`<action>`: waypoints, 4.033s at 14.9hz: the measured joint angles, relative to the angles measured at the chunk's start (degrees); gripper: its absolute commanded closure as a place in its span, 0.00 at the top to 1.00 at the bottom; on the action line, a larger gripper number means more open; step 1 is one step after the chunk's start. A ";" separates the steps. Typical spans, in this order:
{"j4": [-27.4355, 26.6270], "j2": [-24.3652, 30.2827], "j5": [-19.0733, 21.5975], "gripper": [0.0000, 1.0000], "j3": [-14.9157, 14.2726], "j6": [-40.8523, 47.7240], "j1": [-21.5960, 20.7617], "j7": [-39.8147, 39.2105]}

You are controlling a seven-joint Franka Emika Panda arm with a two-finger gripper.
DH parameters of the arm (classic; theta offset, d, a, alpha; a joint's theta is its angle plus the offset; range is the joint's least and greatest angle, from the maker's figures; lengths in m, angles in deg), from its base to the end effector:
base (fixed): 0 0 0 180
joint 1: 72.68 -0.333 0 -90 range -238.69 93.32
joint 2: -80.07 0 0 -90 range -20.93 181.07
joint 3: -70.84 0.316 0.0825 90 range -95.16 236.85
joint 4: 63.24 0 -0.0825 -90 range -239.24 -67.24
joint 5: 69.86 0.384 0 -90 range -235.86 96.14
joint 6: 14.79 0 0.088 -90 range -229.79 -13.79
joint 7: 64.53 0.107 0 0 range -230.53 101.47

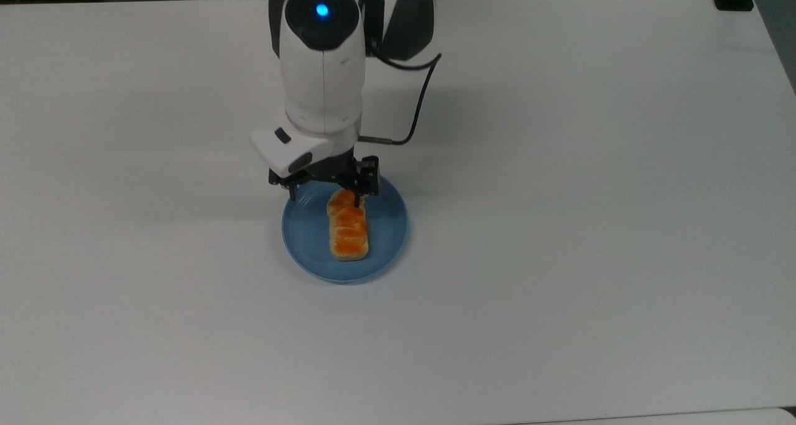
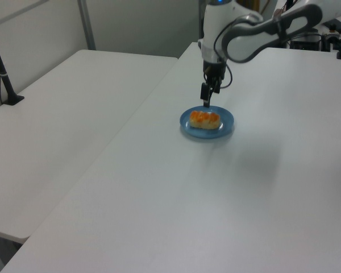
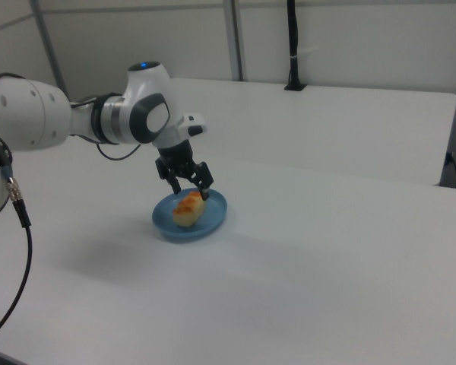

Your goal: Put the bread on the table

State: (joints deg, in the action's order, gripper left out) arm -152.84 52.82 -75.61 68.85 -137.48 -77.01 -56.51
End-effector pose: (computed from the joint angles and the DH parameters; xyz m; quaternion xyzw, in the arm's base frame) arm 0.6959 0.0276 0.3793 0.9971 -0.0222 0.0553 0.0466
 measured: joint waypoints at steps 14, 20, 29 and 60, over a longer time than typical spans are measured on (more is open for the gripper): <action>1.13 -6.04 0.00 0.25 1.36 -6.20 -0.41 3.71; -3.80 4.74 -0.11 0.25 1.35 2.14 -0.09 -2.47; -36.12 21.45 -6.27 1.00 1.36 -4.84 -0.04 -7.40; -0.85 26.47 1.72 1.00 1.06 31.05 -1.79 1.18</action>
State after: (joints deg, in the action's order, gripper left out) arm -153.70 79.28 -73.88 69.91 -106.43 -78.80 -55.33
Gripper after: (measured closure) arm 0.000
